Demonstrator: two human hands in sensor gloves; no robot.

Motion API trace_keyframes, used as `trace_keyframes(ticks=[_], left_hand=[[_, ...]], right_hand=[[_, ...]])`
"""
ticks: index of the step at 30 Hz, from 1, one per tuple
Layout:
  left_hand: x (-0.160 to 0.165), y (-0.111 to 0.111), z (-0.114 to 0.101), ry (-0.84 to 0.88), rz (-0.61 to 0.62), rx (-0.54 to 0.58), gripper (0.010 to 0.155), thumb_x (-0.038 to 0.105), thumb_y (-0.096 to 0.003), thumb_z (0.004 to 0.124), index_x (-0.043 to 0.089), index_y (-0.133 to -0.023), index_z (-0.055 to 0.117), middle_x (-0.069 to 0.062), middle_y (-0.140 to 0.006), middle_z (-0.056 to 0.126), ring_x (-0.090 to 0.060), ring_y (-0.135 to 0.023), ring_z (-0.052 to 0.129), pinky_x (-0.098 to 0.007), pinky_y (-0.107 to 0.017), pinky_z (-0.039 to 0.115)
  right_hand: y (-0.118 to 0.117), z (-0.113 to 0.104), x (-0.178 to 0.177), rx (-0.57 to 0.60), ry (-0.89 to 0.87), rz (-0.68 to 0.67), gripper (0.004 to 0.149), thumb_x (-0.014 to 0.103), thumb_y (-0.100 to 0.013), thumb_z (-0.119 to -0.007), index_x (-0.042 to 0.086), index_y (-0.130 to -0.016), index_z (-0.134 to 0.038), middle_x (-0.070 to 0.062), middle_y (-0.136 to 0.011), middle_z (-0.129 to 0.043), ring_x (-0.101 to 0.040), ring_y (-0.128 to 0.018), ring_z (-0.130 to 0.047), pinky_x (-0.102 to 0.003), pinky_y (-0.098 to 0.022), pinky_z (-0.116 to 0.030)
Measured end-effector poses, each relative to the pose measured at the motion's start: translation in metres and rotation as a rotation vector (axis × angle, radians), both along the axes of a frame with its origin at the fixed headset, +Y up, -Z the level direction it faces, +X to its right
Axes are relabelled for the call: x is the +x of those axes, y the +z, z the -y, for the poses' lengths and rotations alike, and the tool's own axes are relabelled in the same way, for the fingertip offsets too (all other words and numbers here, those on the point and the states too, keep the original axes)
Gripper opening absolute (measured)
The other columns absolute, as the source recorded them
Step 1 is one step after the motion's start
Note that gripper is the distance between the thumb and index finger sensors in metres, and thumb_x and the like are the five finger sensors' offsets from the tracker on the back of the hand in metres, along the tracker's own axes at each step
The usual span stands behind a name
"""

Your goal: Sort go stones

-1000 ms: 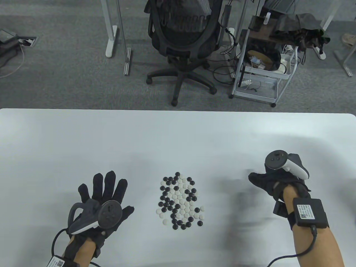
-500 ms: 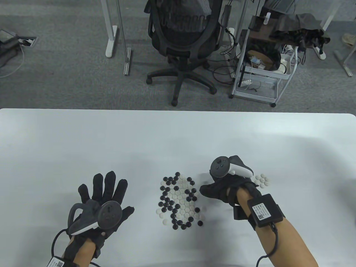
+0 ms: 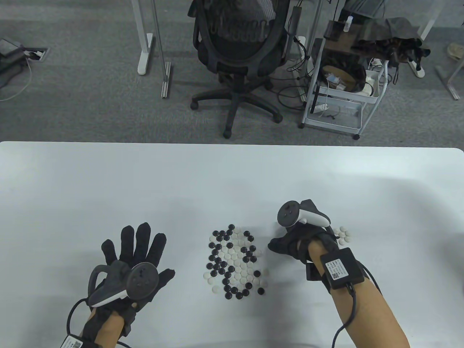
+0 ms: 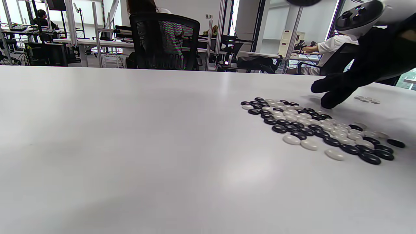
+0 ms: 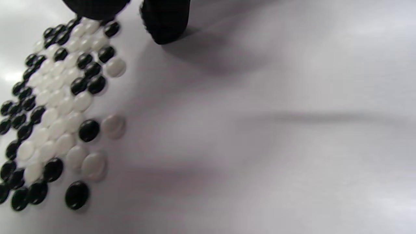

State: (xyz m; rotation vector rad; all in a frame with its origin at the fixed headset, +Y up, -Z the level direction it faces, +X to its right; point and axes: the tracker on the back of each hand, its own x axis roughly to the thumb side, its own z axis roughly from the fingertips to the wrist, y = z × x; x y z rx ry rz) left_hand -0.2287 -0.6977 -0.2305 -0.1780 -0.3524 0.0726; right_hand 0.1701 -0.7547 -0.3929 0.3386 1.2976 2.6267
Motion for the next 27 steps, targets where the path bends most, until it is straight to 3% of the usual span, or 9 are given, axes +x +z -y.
trace_keyframes(ticks=[9,13,17,21,27], left_hand=[[0.001,-0.002,0.004,-0.012,-0.004,-0.020,0.078,0.055,-0.0632,0.043,0.011,-0.119,0.010,-0.034,-0.117,-0.010,-0.064,-0.097,-0.008,-0.086,-0.052,0.000],[0.001,-0.001,0.004,-0.012,-0.004,-0.018,0.078,0.055,-0.0633,0.043,0.011,-0.119,0.010,-0.035,-0.117,-0.010,-0.064,-0.097,-0.008,-0.086,-0.052,0.000],[-0.001,-0.001,0.002,-0.001,-0.006,-0.013,0.078,0.055,-0.0633,0.043,0.011,-0.119,0.010,-0.035,-0.117,-0.009,-0.064,-0.097,-0.008,-0.086,-0.052,0.000],[-0.001,-0.003,0.004,-0.004,-0.009,-0.024,0.078,0.055,-0.0633,0.043,0.011,-0.119,0.010,-0.034,-0.117,-0.010,-0.064,-0.097,-0.008,-0.086,-0.052,0.000],[-0.001,-0.003,0.004,-0.004,-0.006,-0.020,0.078,0.055,-0.0632,0.044,0.011,-0.119,0.010,-0.034,-0.117,-0.010,-0.064,-0.097,-0.008,-0.086,-0.052,0.000]], right_hand=[[0.023,0.000,-0.040,-0.002,-0.150,-0.167,0.060,0.051,-0.055,-0.052,0.027,-0.110,-0.052,-0.023,-0.109,0.005,-0.055,-0.088,0.013,-0.082,-0.056,-0.006],[0.020,0.006,-0.040,-0.012,-0.065,-0.165,0.060,0.052,-0.055,-0.051,0.028,-0.110,-0.052,-0.023,-0.109,0.005,-0.055,-0.088,0.013,-0.082,-0.056,-0.006],[-0.001,0.001,-0.012,0.001,-0.015,-0.038,0.061,0.052,-0.055,-0.051,0.026,-0.109,-0.057,-0.022,-0.109,0.003,-0.055,-0.088,0.013,-0.082,-0.056,-0.006],[-0.030,-0.004,0.039,0.005,0.080,0.183,0.062,0.053,-0.055,-0.051,0.024,-0.110,-0.058,-0.023,-0.109,0.002,-0.055,-0.088,0.013,-0.082,-0.056,-0.006],[-0.043,-0.004,0.087,0.019,0.115,0.355,0.063,0.053,-0.055,-0.050,0.023,-0.110,-0.057,-0.024,-0.109,0.003,-0.055,-0.088,0.013,-0.083,-0.055,-0.006]])
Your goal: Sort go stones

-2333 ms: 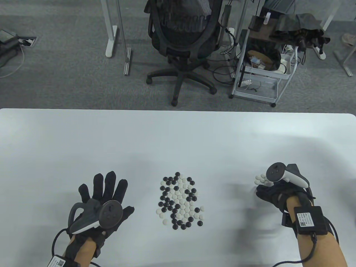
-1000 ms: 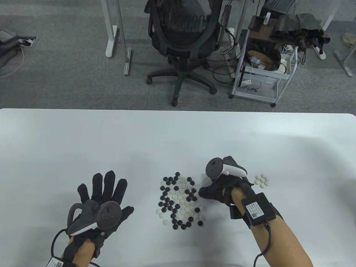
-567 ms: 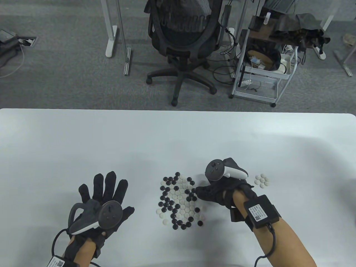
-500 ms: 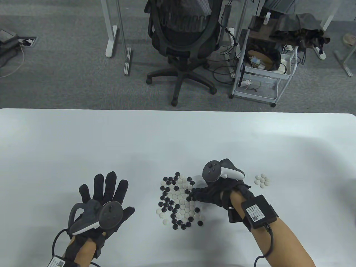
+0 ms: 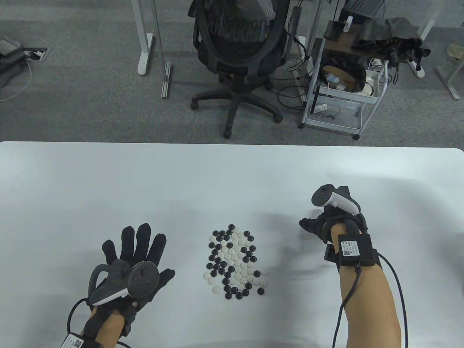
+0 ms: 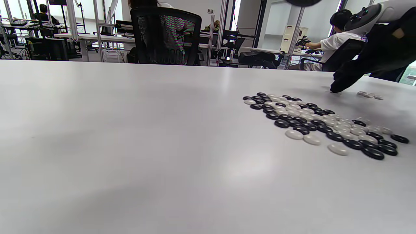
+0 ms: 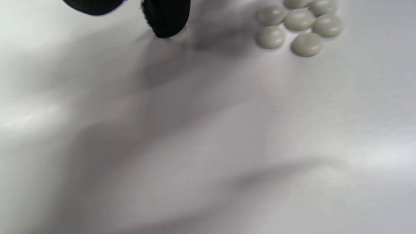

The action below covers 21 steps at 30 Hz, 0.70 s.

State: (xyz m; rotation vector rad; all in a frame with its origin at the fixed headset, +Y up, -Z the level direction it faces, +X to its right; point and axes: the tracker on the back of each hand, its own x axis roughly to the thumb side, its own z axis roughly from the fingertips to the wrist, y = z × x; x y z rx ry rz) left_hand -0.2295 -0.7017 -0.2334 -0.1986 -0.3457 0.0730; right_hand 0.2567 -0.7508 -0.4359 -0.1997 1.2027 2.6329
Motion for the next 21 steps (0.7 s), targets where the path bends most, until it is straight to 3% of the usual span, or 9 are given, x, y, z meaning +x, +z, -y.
trace_keyframes(ticks=[9,21], left_hand=[[0.000,-0.001,0.002,-0.008,-0.005,-0.015,0.078,0.054,-0.0633,0.043,0.011,-0.119,0.010,-0.035,-0.117,-0.009,-0.064,-0.097,-0.008,-0.086,-0.052,0.000],[0.001,-0.001,0.002,-0.009,-0.003,-0.016,0.078,0.055,-0.0633,0.043,0.011,-0.119,0.010,-0.035,-0.117,-0.010,-0.064,-0.097,-0.008,-0.086,-0.052,0.000]], right_hand=[[0.001,0.002,0.035,0.037,0.025,0.098,0.063,0.053,-0.055,-0.049,0.022,-0.109,-0.056,-0.025,-0.110,0.000,-0.056,-0.089,0.009,-0.083,-0.056,-0.008],[0.007,0.000,0.052,0.045,0.048,0.135,0.064,0.053,-0.055,-0.050,0.020,-0.110,-0.055,-0.026,-0.110,0.000,-0.056,-0.088,0.011,-0.083,-0.055,-0.008]])
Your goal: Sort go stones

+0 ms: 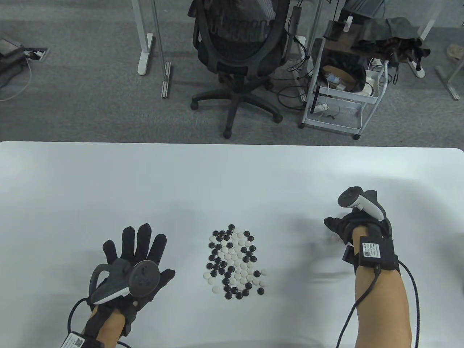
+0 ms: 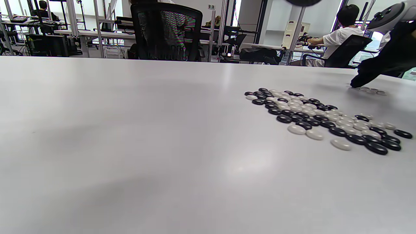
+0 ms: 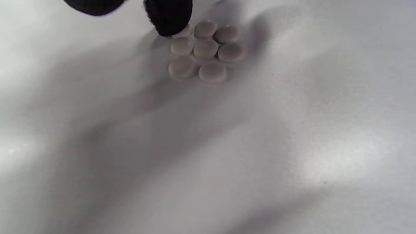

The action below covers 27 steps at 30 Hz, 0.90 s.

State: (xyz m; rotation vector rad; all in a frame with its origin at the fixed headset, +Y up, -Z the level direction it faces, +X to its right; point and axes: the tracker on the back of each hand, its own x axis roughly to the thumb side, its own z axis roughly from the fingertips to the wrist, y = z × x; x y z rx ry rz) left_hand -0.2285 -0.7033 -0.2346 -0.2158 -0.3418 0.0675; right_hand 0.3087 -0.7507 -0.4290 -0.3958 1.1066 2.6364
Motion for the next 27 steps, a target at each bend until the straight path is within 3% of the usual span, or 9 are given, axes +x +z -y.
trace_keyframes(ticks=[3,7,15,20,27], left_hand=[[0.000,0.000,0.000,0.000,0.000,-0.001,0.078,0.055,-0.0632,0.043,0.011,-0.119,0.010,-0.034,-0.117,-0.010,-0.064,-0.097,-0.008,-0.086,-0.052,0.000],[0.000,0.000,0.000,-0.002,0.002,0.001,0.078,0.055,-0.0632,0.043,0.011,-0.119,0.010,-0.034,-0.117,-0.010,-0.064,-0.097,-0.008,-0.086,-0.052,0.000],[0.002,0.000,0.000,-0.008,0.003,-0.005,0.078,0.055,-0.0632,0.043,0.011,-0.119,0.010,-0.034,-0.117,-0.010,-0.064,-0.097,-0.008,-0.086,-0.051,0.000],[0.002,0.000,0.000,-0.008,0.004,-0.003,0.078,0.055,-0.0632,0.043,0.011,-0.119,0.010,-0.034,-0.117,-0.010,-0.064,-0.097,-0.008,-0.086,-0.051,0.000],[0.001,0.002,-0.003,0.003,0.004,0.009,0.078,0.055,-0.0633,0.043,0.011,-0.119,0.010,-0.035,-0.117,-0.010,-0.064,-0.097,-0.008,-0.086,-0.052,0.000]], right_hand=[[0.001,-0.005,-0.009,0.020,-0.022,-0.029,0.064,0.052,-0.055,-0.050,0.020,-0.110,-0.054,-0.026,-0.109,0.002,-0.057,-0.088,0.011,-0.083,-0.055,-0.008],[0.013,-0.012,-0.050,0.013,-0.088,-0.230,0.064,0.052,-0.055,-0.051,0.021,-0.110,-0.057,-0.025,-0.109,0.002,-0.056,-0.088,0.012,-0.082,-0.056,-0.007],[0.078,-0.012,-0.146,-0.081,-0.196,-0.692,0.061,0.051,-0.055,-0.051,0.024,-0.110,-0.057,-0.023,-0.109,0.003,-0.055,-0.088,0.012,-0.082,-0.056,-0.008],[0.095,-0.002,-0.169,-0.100,-0.223,-0.773,0.061,0.051,-0.055,-0.050,0.025,-0.111,-0.051,-0.023,-0.108,0.006,-0.055,-0.088,0.013,-0.083,-0.056,-0.007],[0.096,0.006,-0.168,-0.126,-0.170,-0.767,0.063,0.052,-0.055,-0.050,0.026,-0.112,-0.046,-0.023,-0.107,0.008,-0.055,-0.087,0.014,-0.082,-0.056,-0.006]])
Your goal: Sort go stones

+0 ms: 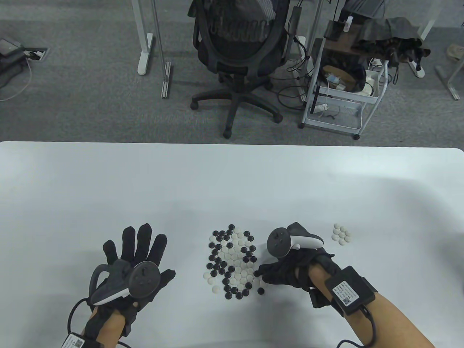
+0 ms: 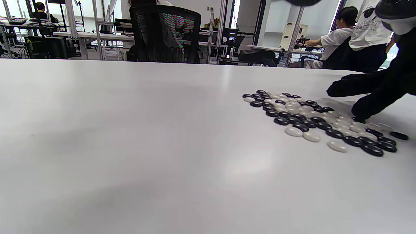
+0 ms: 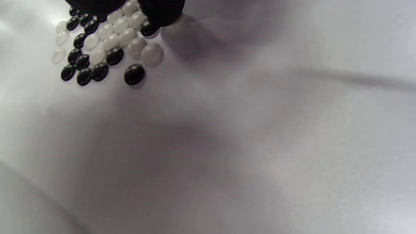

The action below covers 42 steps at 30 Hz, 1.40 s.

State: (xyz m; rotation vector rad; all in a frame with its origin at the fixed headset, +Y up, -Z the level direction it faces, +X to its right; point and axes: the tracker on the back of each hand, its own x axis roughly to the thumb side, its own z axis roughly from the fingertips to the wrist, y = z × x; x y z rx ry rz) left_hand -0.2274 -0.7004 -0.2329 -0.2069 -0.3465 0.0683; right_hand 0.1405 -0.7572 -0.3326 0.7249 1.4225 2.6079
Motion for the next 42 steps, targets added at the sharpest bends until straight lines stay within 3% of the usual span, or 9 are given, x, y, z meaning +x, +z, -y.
trace_keyframes(ticks=[3,6,12,27,33,38,42], left_hand=[[0.000,0.000,0.000,-0.001,-0.001,-0.001,0.078,0.055,-0.0632,0.043,0.011,-0.119,0.010,-0.034,-0.117,-0.010,-0.064,-0.097,-0.008,-0.086,-0.052,0.000],[0.001,0.001,0.000,-0.003,0.001,-0.002,0.078,0.055,-0.0632,0.043,0.011,-0.119,0.010,-0.035,-0.117,-0.010,-0.064,-0.097,-0.008,-0.086,-0.052,0.000],[0.001,0.000,0.000,-0.008,0.000,-0.007,0.078,0.055,-0.0632,0.043,0.011,-0.119,0.010,-0.034,-0.117,-0.010,-0.064,-0.097,-0.008,-0.086,-0.052,0.000],[0.000,0.000,0.000,-0.006,-0.011,-0.014,0.078,0.055,-0.0633,0.043,0.011,-0.118,0.010,-0.034,-0.117,-0.010,-0.064,-0.097,-0.008,-0.086,-0.052,0.000],[0.000,-0.001,0.001,-0.007,-0.010,-0.015,0.078,0.054,-0.0633,0.043,0.011,-0.118,0.010,-0.034,-0.117,-0.010,-0.064,-0.097,-0.008,-0.086,-0.052,0.000],[0.000,-0.001,0.001,-0.011,-0.010,-0.019,0.078,0.054,-0.0633,0.043,0.011,-0.119,0.010,-0.035,-0.117,-0.010,-0.064,-0.097,-0.008,-0.086,-0.051,0.000],[0.000,-0.001,0.001,-0.012,-0.010,-0.019,0.078,0.054,-0.0633,0.043,0.011,-0.119,0.010,-0.034,-0.117,-0.010,-0.064,-0.097,-0.008,-0.086,-0.052,0.000]], right_hand=[[-0.017,-0.003,0.012,0.026,0.040,0.064,0.064,0.052,-0.055,-0.050,0.024,-0.112,-0.049,-0.023,-0.108,0.007,-0.055,-0.087,0.014,-0.082,-0.056,-0.005],[-0.050,-0.006,0.043,0.037,0.109,0.222,0.063,0.052,-0.054,-0.050,0.025,-0.111,-0.052,-0.023,-0.108,0.006,-0.055,-0.087,0.014,-0.082,-0.055,-0.005],[-0.090,-0.012,0.099,0.052,0.193,0.489,0.064,0.052,-0.054,-0.050,0.022,-0.110,-0.059,-0.023,-0.110,0.002,-0.055,-0.088,0.013,-0.082,-0.055,-0.005],[-0.098,-0.009,0.155,0.100,0.183,0.703,0.064,0.053,-0.054,-0.049,0.022,-0.109,-0.059,-0.024,-0.110,0.000,-0.056,-0.088,0.012,-0.082,-0.055,-0.006],[-0.094,-0.024,0.136,0.101,0.081,0.634,0.064,0.053,-0.054,-0.050,0.021,-0.109,-0.060,-0.024,-0.111,0.000,-0.056,-0.088,0.012,-0.082,-0.055,-0.006],[-0.067,-0.034,0.082,0.044,0.027,0.348,0.063,0.052,-0.055,-0.052,0.020,-0.106,-0.069,-0.024,-0.112,-0.004,-0.056,-0.089,0.009,-0.083,-0.056,-0.008],[-0.027,-0.034,0.035,0.018,-0.002,0.108,0.062,0.052,-0.055,-0.051,0.021,-0.106,-0.069,-0.023,-0.112,-0.004,-0.055,-0.089,0.009,-0.083,-0.056,-0.008]])
